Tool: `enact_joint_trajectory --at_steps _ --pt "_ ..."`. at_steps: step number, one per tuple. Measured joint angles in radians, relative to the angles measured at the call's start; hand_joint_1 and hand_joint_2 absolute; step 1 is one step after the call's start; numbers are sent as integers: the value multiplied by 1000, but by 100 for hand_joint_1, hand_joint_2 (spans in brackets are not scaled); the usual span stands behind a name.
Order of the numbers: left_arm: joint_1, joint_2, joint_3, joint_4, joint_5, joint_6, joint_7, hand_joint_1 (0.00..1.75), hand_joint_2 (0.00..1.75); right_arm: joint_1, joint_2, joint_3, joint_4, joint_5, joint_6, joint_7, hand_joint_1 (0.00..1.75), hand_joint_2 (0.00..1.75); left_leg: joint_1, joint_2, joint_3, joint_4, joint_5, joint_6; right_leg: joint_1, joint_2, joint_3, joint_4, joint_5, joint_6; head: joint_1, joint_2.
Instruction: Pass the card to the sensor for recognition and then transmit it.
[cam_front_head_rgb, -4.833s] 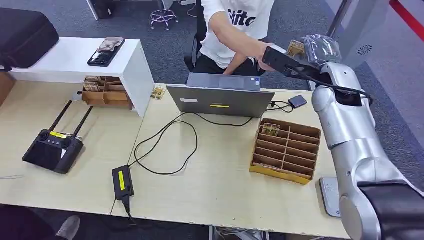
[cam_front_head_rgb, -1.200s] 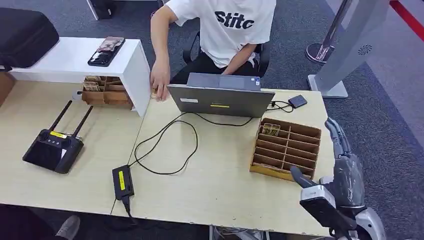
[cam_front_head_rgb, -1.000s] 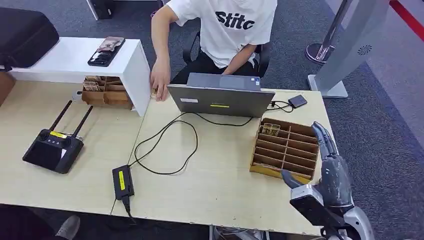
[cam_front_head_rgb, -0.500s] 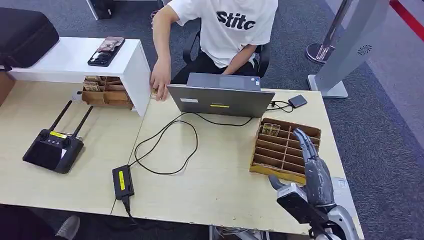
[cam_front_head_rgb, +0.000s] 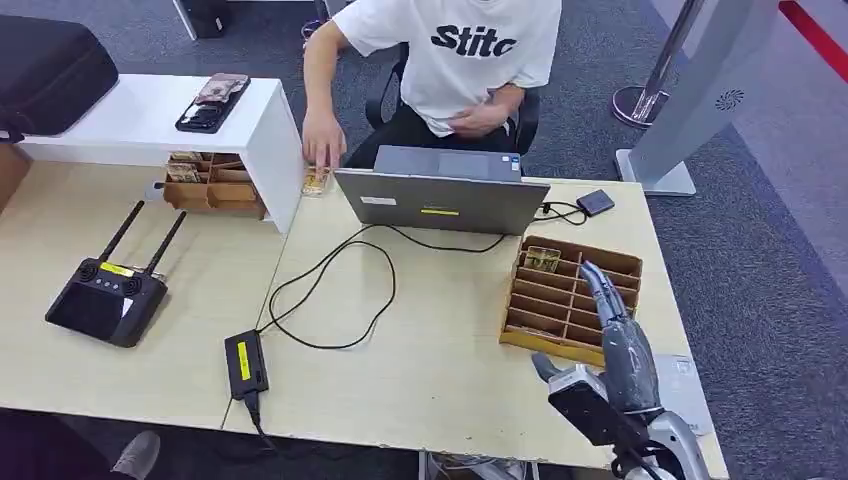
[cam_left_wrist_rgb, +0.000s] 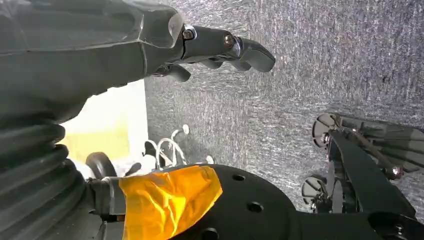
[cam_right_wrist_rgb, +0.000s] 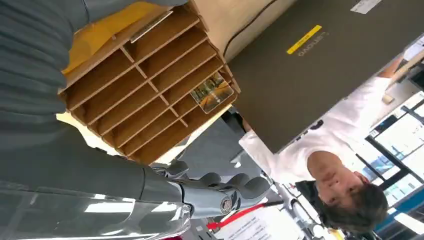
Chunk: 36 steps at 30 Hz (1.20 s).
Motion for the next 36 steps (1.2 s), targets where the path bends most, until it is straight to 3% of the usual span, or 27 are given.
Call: enact_joint_trajectory --at_steps 16,36 --pt "-1 5 -19 0 0 -8 4 0 175 -41 5 3 146 73 -24 52 0 175 0 0 0 0 0 0 0 0 0 0 0 0 0 0" --pt "-2 9 -43 0 0 -11 3 0 175 -82 27 3 264 77 -27 53 0 175 0 0 0 0 0 0 0 0 0 0 0 0 0 0"
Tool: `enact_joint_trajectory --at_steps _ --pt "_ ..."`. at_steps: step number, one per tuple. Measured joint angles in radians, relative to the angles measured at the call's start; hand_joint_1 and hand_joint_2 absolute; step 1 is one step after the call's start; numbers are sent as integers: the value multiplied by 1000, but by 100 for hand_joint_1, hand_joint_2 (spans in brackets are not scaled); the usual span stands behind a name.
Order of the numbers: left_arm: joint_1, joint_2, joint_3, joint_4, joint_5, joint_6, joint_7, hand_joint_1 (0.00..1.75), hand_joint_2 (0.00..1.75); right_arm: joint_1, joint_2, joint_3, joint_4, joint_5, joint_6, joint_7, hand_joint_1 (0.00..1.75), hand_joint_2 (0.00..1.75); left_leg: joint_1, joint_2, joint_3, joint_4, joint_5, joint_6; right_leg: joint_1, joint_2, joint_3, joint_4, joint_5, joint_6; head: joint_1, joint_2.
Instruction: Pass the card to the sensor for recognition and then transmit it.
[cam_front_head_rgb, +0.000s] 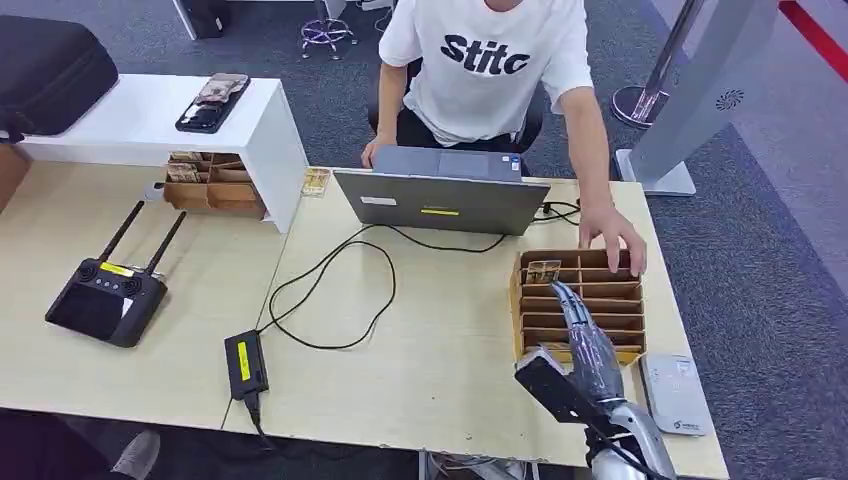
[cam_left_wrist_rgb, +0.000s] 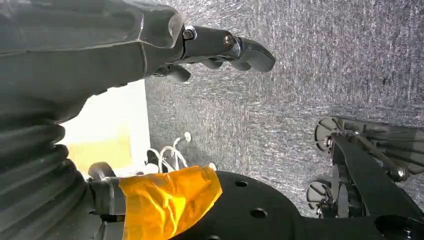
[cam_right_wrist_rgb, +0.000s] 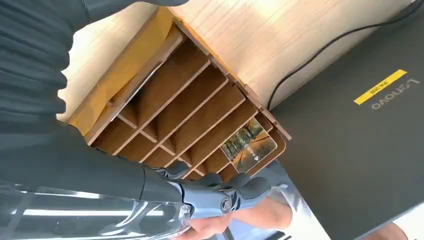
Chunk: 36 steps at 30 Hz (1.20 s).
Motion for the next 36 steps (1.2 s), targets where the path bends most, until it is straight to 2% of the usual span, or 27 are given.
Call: enact_joint_trajectory --at_steps 9,14,28,36 --pt "0 1 0 0 0 0 0 0 175 -5 3 0 9 0 -1 0 0 175 0 0 0 0 0 0 0 0 0 0 0 0 0 0" --pt "0 1 0 0 0 0 0 0 175 -9 3 0 17 33 -35 5 0 175 0 0 0 0 0 0 0 0 0 0 0 0 0 0" --pt "0 6 0 0 0 3 0 0 175 -6 2 -77 -19 20 -49 -5 0 175 0 0 0 0 0 0 0 0 -1 0 0 0 0 0" --pt "0 6 0 0 0 3 0 0 175 3 -1 -87 -29 25 -49 -5 0 175 0 0 0 0 0 0 0 0 -1 0 0 0 0 0"
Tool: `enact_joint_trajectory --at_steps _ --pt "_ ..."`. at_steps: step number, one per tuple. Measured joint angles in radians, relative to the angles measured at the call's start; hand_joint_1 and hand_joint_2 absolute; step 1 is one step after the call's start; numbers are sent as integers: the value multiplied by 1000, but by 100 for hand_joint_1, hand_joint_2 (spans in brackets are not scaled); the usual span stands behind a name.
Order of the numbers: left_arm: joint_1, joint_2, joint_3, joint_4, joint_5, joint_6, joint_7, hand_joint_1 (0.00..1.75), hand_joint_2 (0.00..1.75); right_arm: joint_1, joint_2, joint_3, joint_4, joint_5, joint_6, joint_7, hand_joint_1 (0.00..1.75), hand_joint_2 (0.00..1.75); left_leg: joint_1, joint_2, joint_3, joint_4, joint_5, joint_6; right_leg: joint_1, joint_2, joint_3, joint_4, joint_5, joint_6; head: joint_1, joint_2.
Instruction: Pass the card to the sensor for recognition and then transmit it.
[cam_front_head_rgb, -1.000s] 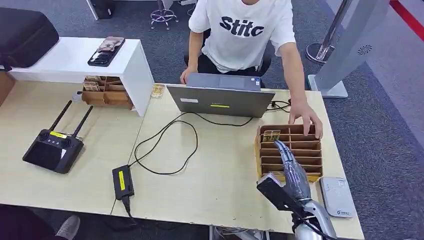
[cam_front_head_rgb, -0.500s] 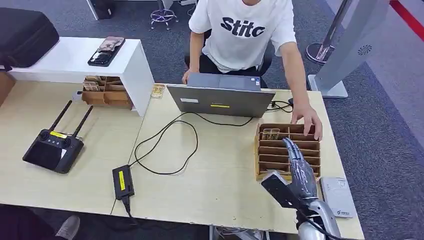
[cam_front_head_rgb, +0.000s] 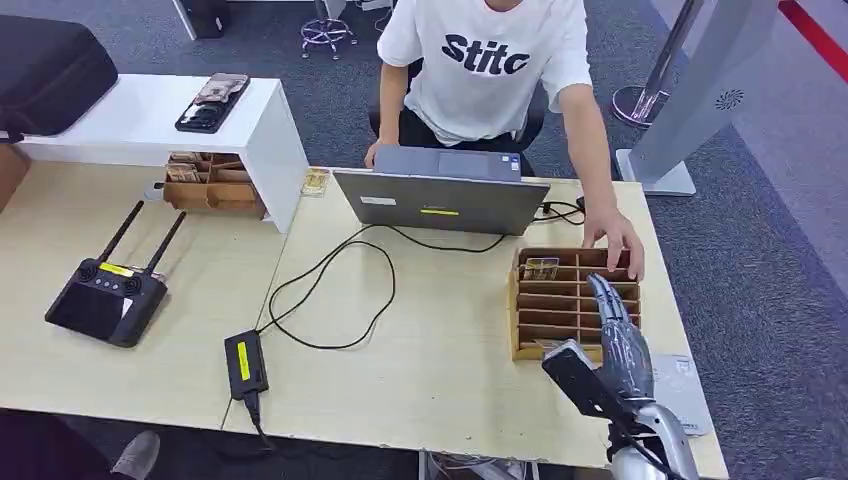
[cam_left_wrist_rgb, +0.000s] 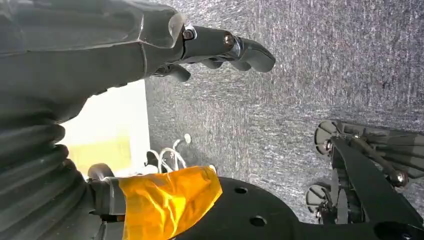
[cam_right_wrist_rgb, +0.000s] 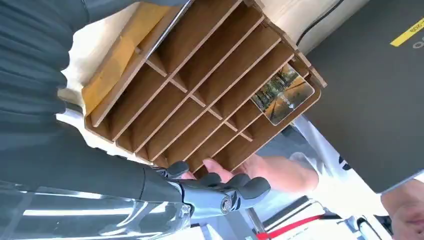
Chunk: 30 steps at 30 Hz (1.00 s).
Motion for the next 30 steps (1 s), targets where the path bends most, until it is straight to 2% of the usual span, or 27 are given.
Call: enact_joint_trajectory --at_steps 3,9,30 --pt "0 0 0 0 0 0 0 0 175 7 -1 -3 0 39 -7 0 0 175 0 0 0 0 0 0 0 0 0 0 0 0 0 0" --pt "0 0 0 0 0 4 0 0 175 28 -7 -3 2 154 -66 21 0 175 0 0 0 0 0 0 0 0 0 0 0 0 0 0" --pt "1 -2 2 0 0 6 -6 0 175 102 -18 6 -99 164 -72 3 0 175 0 0 0 0 0 0 0 0 0 0 0 0 0 0"
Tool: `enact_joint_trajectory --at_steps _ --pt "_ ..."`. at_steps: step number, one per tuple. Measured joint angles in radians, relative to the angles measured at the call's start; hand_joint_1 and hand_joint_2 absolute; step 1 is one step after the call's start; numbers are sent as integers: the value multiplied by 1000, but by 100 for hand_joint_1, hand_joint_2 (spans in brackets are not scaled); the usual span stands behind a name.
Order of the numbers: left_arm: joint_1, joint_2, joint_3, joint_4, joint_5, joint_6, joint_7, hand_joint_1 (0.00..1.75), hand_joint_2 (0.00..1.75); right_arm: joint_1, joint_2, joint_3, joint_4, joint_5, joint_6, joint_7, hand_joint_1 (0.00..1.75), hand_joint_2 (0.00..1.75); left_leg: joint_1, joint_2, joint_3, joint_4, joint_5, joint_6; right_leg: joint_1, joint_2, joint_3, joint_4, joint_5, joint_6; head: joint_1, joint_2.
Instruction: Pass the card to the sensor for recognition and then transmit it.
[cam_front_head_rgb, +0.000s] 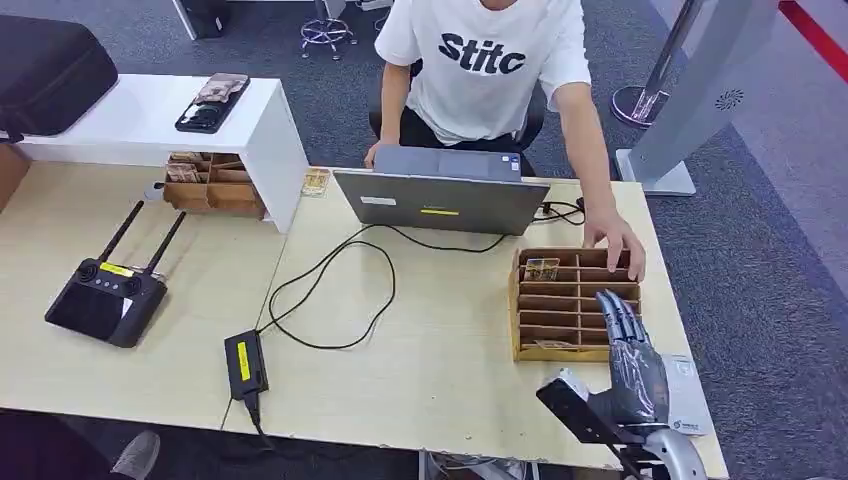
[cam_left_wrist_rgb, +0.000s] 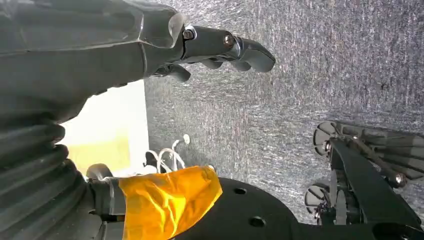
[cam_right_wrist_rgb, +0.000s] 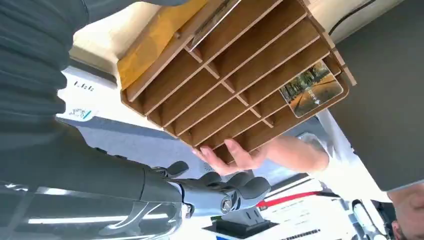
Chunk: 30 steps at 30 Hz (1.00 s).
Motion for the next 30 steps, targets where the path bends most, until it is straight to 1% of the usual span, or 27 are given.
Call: enact_joint_trajectory --at_steps 3,5,9,11,19,30 --pt "0 0 0 0 0 0 0 0 175 2 0 3 -1 15 -8 0 0 175 0 0 0 0 0 0 0 0 0 0 0 0 0 0" --pt "0 0 0 0 0 -1 -2 0 175 2 0 12 -1 55 -27 2 0 175 0 0 0 0 0 0 0 0 0 0 0 0 0 0" --pt "0 0 0 0 0 -2 -3 0 175 2 0 31 -1 80 -43 8 0 175 0 0 0 0 0 0 0 0 0 0 0 0 0 0" --pt "0 0 0 0 0 -2 -3 0 175 2 0 37 0 113 -61 14 0 175 0 0 0 0 0 0 0 0 0 0 0 0 0 0" --pt "-1 0 0 0 0 -6 -3 0 175 -10 -12 89 45 280 -141 95 0 175 0 0 0 0 0 0 0 0 0 0 0 0 0 0" --pt "-1 1 0 0 0 -10 -3 0 175 -31 -20 126 119 299 -150 106 0 175 0 0 0 0 0 0 0 0 0 0 0 0 0 0"
